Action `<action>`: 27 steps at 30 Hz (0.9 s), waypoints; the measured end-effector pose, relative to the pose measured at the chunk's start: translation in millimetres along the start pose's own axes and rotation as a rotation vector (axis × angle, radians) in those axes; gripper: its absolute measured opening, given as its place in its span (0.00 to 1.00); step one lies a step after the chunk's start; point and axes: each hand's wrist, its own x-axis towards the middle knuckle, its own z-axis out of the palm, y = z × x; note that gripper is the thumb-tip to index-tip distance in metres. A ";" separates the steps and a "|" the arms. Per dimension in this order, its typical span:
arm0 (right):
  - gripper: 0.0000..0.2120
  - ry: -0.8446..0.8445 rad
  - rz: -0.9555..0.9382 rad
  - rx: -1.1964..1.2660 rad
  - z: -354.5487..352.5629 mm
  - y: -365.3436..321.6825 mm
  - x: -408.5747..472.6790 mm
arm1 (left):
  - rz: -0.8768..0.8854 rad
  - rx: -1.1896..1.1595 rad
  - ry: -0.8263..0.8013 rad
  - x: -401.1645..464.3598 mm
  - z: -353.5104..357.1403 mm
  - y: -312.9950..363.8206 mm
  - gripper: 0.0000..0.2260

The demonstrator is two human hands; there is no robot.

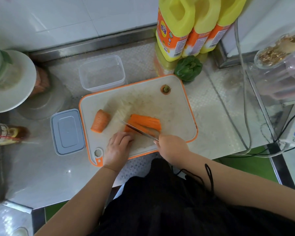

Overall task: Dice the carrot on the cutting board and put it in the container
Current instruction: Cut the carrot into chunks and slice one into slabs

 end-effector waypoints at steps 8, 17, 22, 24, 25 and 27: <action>0.10 0.076 -0.017 -0.093 8.9 2.1 -9.2 | -0.070 0.015 0.031 69.4 -36.8 15.1 0.06; 0.15 0.103 -0.002 -0.062 7.7 3.5 -10.8 | -0.410 0.420 -0.876 152.7 -29.0 32.8 0.13; 0.16 0.098 -0.006 -0.041 3.9 4.2 -12.1 | -0.419 0.501 -0.840 152.8 -29.5 29.2 0.14; 0.16 0.104 -0.006 -0.032 3.9 5.0 -12.1 | -0.409 0.497 -0.812 152.1 -31.4 28.0 0.12; 0.16 0.109 -0.010 -0.035 4.0 5.5 -11.8 | -0.393 0.481 -0.816 151.2 -31.8 26.9 0.12; 0.16 0.113 -0.016 -0.040 5.2 6.1 -11.8 | -0.344 0.442 -0.853 148.8 -32.3 24.5 0.11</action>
